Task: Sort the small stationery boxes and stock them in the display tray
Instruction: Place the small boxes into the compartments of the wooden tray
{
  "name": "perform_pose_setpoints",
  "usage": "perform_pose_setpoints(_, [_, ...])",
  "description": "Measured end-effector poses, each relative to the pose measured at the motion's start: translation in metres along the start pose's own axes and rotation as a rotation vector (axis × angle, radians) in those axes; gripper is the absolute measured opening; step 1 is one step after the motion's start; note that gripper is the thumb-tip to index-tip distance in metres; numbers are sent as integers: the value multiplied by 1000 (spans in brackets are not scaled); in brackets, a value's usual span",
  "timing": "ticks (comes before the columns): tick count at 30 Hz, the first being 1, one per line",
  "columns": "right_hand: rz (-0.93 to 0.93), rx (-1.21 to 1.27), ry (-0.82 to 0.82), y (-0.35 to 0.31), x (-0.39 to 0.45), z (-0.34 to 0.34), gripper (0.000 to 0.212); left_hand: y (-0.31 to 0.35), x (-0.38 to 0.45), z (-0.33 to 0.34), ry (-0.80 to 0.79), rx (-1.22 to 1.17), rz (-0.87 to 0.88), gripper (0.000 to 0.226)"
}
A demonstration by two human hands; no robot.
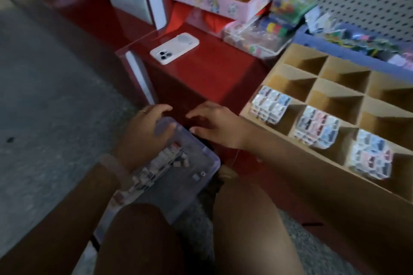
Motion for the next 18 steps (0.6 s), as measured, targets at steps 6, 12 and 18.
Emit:
perform_pose_setpoints(6, [109,40,-230,48,33,113,39,-135,-18,27,-59,26,-285,68])
perform_pose_setpoints(12, [243,100,-417,105,31,205,45,-225,-41,113,-209,-63,-461,58])
perform_pose_setpoints(18, [395,173,-454,148,18,257,44,-275,-49,209,-392,-51,-563,73])
Point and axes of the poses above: each hand's wrist, its own x-axis towards the middle knuckle, its own z-axis out of the palm, y = z × x, the point moved 8 cm from there along x, towards the middle knuckle, and after that the axes turned 9 degrees about y, right-handed, at the moved point
